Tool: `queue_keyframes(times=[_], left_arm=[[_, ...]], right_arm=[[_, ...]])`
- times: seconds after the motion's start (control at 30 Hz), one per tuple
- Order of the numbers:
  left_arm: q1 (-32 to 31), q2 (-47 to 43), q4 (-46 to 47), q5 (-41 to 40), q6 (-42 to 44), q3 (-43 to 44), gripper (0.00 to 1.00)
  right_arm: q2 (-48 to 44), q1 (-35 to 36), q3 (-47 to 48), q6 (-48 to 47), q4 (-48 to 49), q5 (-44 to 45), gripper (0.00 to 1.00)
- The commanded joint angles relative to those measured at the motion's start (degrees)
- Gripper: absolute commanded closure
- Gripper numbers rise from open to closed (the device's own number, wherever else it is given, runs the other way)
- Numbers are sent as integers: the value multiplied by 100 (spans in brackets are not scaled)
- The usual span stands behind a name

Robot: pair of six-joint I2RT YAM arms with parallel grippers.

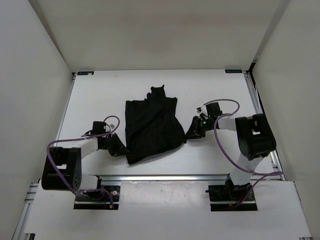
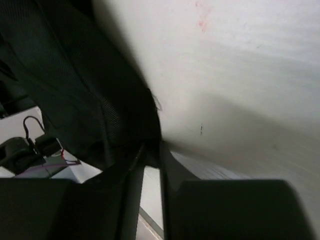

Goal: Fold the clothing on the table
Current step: Flatten the skirt out

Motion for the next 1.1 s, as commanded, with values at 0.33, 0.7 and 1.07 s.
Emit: queue_keyframes(times=[0.33,0.7,1.07], left_arm=[[559,-245,486,381,3,-126,100],[446,176,1285,389,-296,68,100],[340,106,610,-15,46,42,100]], right_arm=[[-1416,-263,-286,-74,-931,916,100],[-3387,-625,-108,-304,-2552,2292,100],[-1765,-124,-470,-594,-1095,1045,54]])
